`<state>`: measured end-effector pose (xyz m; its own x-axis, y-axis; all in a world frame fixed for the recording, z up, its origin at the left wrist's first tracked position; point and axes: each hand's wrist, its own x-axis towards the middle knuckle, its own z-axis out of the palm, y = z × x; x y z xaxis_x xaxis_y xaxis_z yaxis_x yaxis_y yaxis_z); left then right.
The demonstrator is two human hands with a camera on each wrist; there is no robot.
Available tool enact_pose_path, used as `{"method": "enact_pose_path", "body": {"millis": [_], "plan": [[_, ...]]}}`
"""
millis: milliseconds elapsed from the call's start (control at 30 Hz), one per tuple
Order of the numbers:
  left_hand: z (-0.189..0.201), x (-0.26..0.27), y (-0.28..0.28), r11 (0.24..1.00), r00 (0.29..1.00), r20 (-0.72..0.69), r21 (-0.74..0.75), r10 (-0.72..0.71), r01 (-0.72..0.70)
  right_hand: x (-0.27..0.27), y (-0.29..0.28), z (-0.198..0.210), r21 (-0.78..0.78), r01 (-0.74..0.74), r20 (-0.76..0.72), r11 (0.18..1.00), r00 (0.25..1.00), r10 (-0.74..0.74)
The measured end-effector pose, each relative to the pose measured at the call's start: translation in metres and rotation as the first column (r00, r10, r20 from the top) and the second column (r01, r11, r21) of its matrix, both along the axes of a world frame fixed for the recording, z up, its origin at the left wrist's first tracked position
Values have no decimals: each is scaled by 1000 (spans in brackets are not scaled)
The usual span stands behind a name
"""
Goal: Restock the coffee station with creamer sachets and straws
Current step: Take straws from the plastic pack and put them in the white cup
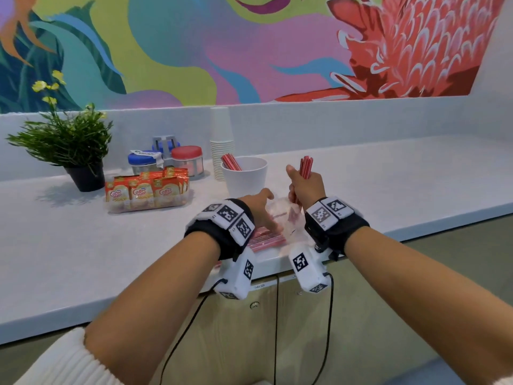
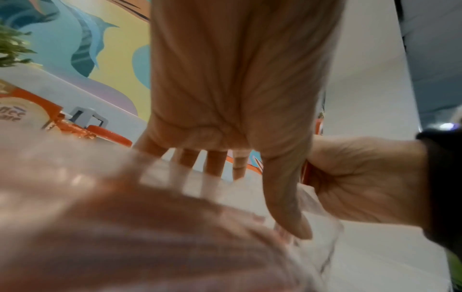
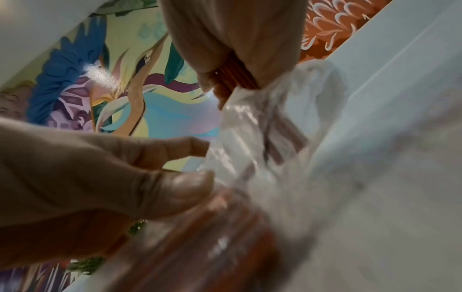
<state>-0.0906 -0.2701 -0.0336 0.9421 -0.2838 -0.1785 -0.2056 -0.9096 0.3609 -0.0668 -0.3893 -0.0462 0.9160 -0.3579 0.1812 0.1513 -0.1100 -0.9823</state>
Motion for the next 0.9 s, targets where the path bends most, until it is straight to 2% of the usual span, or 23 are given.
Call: {"method": "enact_pose_path", "body": {"millis": [100,267,467,600,800,900], "plan": [[21,8,5,997,1000,-4,-71,21,-21,6,-2,21,33,-6,67,999,998,3],[68,27,16,993,964,260,-110,62,-34,26,4,68,84,-60,178,995,983,45],[93,60,31,967,925,337,-234,174,-97,64,35,112,113,-159,269,981,955,124],[82,91,44,942,915,291,-270,278,-200,84,53,111,-117,-168,181,979,965,188],[54,120,72,924,930,199,-293,310,-245,112,63,70,-366,-226,-40,903,973,228],[38,132,78,858,948,87,-457,307,-236,122,69,52,-510,-266,-161,818,964,213]]}}
